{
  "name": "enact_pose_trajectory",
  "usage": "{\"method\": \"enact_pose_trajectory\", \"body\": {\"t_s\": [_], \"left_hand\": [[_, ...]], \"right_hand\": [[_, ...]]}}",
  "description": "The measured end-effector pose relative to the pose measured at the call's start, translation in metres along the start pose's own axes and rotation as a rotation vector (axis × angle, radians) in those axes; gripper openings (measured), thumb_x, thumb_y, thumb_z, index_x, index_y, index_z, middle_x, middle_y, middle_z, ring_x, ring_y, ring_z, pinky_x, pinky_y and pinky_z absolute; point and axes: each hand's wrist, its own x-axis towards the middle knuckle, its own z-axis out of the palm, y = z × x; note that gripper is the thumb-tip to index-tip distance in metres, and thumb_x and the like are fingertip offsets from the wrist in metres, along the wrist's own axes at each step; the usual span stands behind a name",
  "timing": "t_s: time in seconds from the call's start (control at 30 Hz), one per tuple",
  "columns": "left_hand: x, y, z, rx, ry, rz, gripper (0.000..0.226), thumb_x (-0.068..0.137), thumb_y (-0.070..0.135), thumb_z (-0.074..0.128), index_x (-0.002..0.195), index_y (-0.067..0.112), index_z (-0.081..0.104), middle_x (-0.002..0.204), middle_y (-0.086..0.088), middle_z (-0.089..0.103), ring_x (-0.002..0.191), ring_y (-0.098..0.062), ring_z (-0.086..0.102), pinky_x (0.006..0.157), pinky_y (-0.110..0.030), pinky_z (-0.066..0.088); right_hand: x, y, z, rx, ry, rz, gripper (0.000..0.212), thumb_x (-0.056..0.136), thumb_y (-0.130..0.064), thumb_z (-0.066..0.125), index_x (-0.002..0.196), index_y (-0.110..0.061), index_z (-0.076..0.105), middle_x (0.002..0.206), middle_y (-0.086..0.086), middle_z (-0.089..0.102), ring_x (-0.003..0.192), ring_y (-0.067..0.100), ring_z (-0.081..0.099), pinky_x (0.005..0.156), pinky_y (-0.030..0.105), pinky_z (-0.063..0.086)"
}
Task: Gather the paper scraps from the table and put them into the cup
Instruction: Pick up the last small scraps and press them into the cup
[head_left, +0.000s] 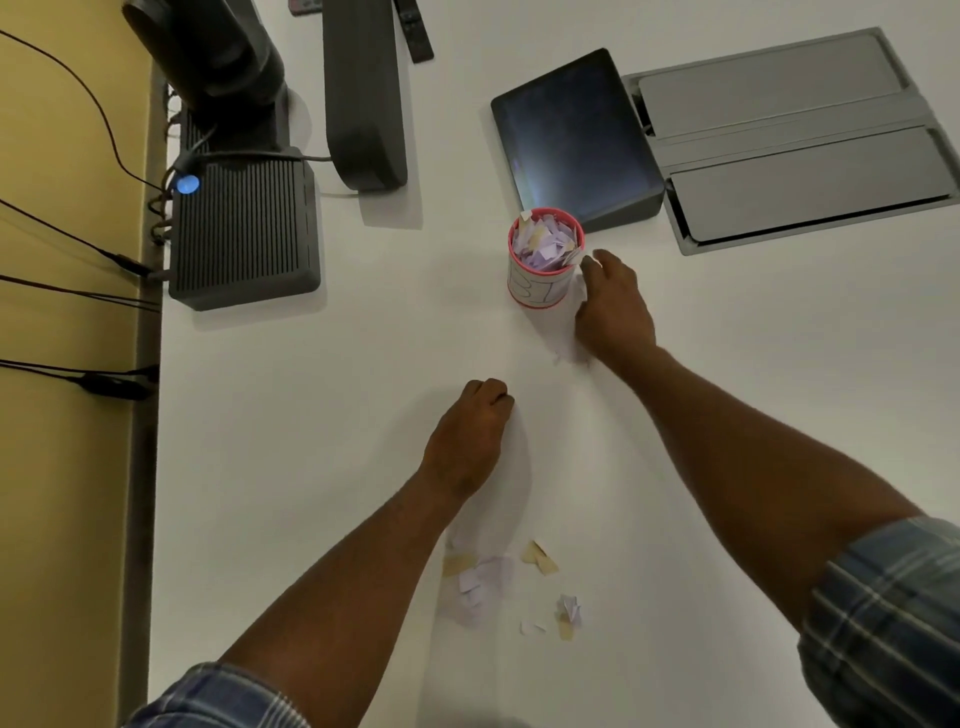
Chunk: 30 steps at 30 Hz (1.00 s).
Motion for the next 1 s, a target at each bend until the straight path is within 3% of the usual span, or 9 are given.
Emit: {"method": "enact_pose_trajectory", "body": {"t_s": [0.1, 0.2, 0.27, 0.37, 0.5, 0.63, 0.83, 0.93, 1.0], "left_hand": [[-0.009, 0.001, -0.002, -0.025, 0.003, -0.027, 0.025, 0.089, -0.002, 0.047, 0.11, 0.0, 0.061, 0.114, -0.01, 0.061, 0.104, -0.025, 0.054, 0.082, -0.034, 0.053], [-0.024, 0.002, -0.001, -0.04, 0.009, -0.058, 0.027, 0.09, 0.001, 0.047, 0.115, 0.001, 0.059, 0.118, -0.008, 0.06, 0.109, -0.023, 0.053, 0.087, -0.031, 0.05], [-0.038, 0.004, -0.002, -0.05, 0.02, -0.059, 0.027, 0.088, -0.001, 0.05, 0.113, 0.0, 0.06, 0.117, -0.01, 0.061, 0.109, -0.025, 0.055, 0.086, -0.032, 0.052], [-0.065, 0.009, -0.002, -0.061, 0.024, -0.062, 0.03, 0.082, -0.006, 0.056, 0.111, -0.003, 0.063, 0.116, -0.016, 0.063, 0.11, -0.031, 0.059, 0.088, -0.038, 0.055], [-0.1, 0.017, -0.004, -0.081, -0.004, -0.094, 0.033, 0.086, -0.001, 0.056, 0.119, -0.001, 0.061, 0.125, -0.017, 0.061, 0.118, -0.03, 0.056, 0.1, -0.035, 0.045], [-0.134, 0.023, -0.009, -0.09, -0.015, -0.054, 0.031, 0.08, -0.002, 0.06, 0.109, 0.001, 0.067, 0.118, -0.015, 0.066, 0.11, -0.03, 0.062, 0.092, -0.036, 0.053], [-0.187, 0.033, -0.002, -0.105, -0.064, -0.093, 0.031, 0.088, 0.01, 0.053, 0.118, 0.007, 0.062, 0.124, -0.008, 0.061, 0.116, -0.024, 0.056, 0.095, -0.031, 0.049], [-0.213, 0.036, 0.002, -0.214, -0.106, -0.182, 0.042, 0.091, 0.024, 0.051, 0.133, 0.016, 0.048, 0.132, 0.0, 0.052, 0.123, -0.018, 0.048, 0.099, -0.025, 0.043], [-0.226, 0.035, 0.002, -0.25, -0.109, -0.287, 0.058, 0.088, 0.036, 0.058, 0.14, 0.021, 0.037, 0.138, 0.003, 0.044, 0.127, -0.015, 0.042, 0.101, -0.023, 0.041]], "right_hand": [[0.014, 0.007, -0.001, -0.03, -0.105, -0.056, 0.039, 0.09, -0.021, 0.054, 0.128, -0.013, 0.052, 0.138, 0.011, 0.048, 0.126, 0.029, 0.043, 0.1, 0.045, 0.043], [-0.002, 0.008, 0.0, -0.101, -0.054, -0.127, 0.026, 0.091, -0.017, 0.051, 0.112, -0.007, 0.062, 0.119, 0.013, 0.057, 0.107, 0.03, 0.052, 0.083, 0.039, 0.049], [-0.026, 0.007, 0.003, -0.117, -0.044, -0.179, 0.027, 0.091, -0.013, 0.047, 0.112, -0.005, 0.061, 0.119, 0.014, 0.056, 0.107, 0.032, 0.05, 0.079, 0.038, 0.048], [-0.068, 0.0, 0.008, -0.1, -0.125, -0.314, 0.034, 0.089, -0.009, 0.045, 0.122, -0.008, 0.055, 0.126, 0.013, 0.05, 0.113, 0.033, 0.045, 0.083, 0.038, 0.047], [-0.124, -0.013, 0.018, -0.147, -0.264, -0.484, 0.041, 0.092, -0.008, 0.045, 0.133, -0.007, 0.049, 0.136, 0.016, 0.047, 0.121, 0.033, 0.044, 0.096, 0.04, 0.044], [-0.191, -0.02, 0.025, -0.142, -0.269, -0.613, 0.034, 0.09, -0.006, 0.053, 0.123, 0.001, 0.057, 0.124, 0.022, 0.058, 0.109, 0.037, 0.056, 0.085, 0.04, 0.051], [-0.267, -0.009, 0.024, -0.075, -0.366, -0.544, 0.039, 0.091, -0.011, 0.05, 0.13, -0.01, 0.053, 0.131, 0.01, 0.054, 0.117, 0.028, 0.053, 0.089, 0.035, 0.05], [-0.288, 0.007, 0.013, 0.05, -0.301, -0.322, 0.041, 0.095, -0.035, 0.049, 0.133, -0.02, 0.048, 0.13, -0.001, 0.052, 0.117, 0.019, 0.051, 0.086, 0.029, 0.048], [-0.298, 0.023, 0.005, 0.043, -0.286, -0.154, 0.064, 0.085, -0.054, 0.058, 0.138, -0.022, 0.04, 0.132, -0.003, 0.046, 0.118, 0.017, 0.048, 0.085, 0.028, 0.048]]}}
